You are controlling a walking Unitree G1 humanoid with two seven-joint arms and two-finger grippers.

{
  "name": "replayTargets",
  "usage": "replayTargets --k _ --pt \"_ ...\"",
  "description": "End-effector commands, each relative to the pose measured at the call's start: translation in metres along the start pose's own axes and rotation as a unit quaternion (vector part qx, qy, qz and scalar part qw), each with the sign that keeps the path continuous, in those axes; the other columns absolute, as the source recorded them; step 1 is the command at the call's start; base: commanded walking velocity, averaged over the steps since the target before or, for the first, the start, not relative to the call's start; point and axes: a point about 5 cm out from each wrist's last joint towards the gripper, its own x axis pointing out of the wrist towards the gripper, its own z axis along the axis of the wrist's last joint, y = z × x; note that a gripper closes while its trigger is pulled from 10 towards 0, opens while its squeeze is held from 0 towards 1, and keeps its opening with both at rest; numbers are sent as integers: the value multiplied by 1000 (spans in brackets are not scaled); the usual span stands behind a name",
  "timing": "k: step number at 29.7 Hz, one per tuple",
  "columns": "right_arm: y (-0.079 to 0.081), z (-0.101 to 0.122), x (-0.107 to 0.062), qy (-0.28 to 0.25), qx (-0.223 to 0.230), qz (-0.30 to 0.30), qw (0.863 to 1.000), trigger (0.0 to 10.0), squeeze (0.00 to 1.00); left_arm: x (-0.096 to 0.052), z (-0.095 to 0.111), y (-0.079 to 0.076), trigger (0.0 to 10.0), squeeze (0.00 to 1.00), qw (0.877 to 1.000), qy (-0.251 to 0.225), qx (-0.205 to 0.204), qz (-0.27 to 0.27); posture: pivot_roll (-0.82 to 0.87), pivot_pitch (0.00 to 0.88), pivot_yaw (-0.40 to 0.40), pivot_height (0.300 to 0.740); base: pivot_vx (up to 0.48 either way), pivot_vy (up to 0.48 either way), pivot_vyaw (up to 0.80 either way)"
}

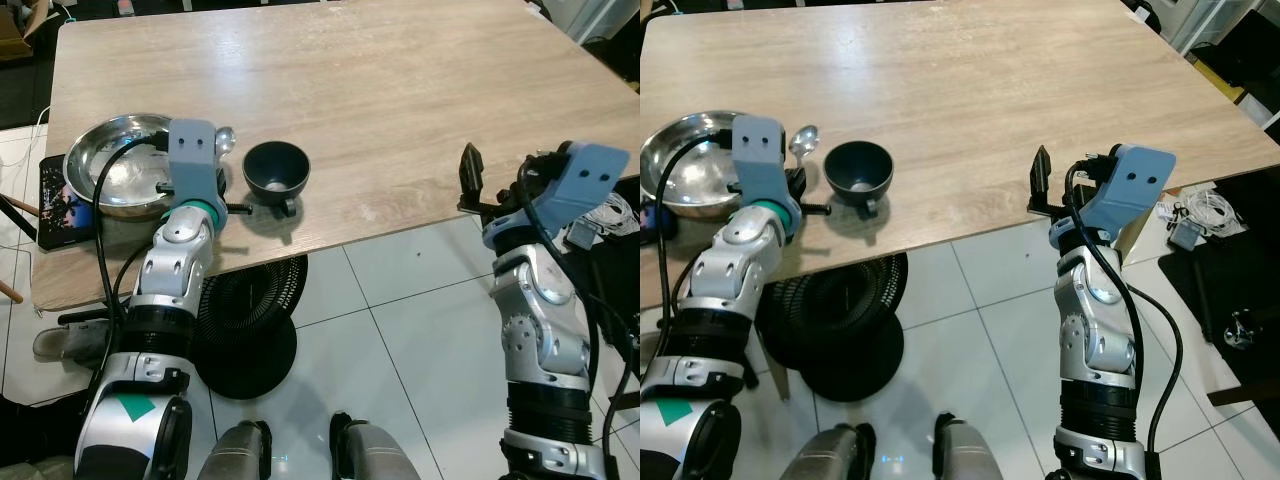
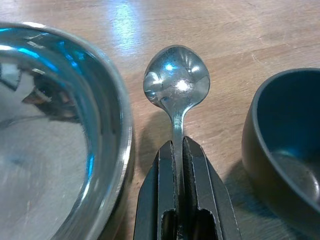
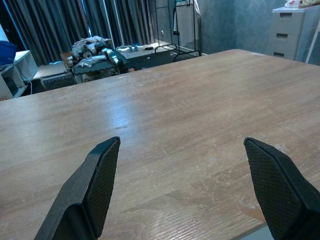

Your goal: Setting the table

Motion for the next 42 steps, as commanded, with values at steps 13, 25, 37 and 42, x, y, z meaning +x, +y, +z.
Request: replayTargets --k 13,25,37,42 --pt "-3 -4 -3 10 -1 -5 1000 10000 0 3 -10 -6 10000 1000 1000 14 -2 -13 8 83 11 740 0 0 0" --pt "-3 -4 -1 8 0 -4 1000 10000 0 3 -2 -7 10000 0 1000 -10 15 -16 11 72 12 740 0 0 0" --pt "-2 -4 -1 7 1 -3 1000 10000 0 -6 36 -18 10000 0 985 -136 88 -64 16 71 15 740 0 0 0" --pt "-3 -5 -2 8 1 -4 1000 10000 0 -13 48 -21 10000 0 979 -165 90 -84 19 75 16 740 0 0 0"
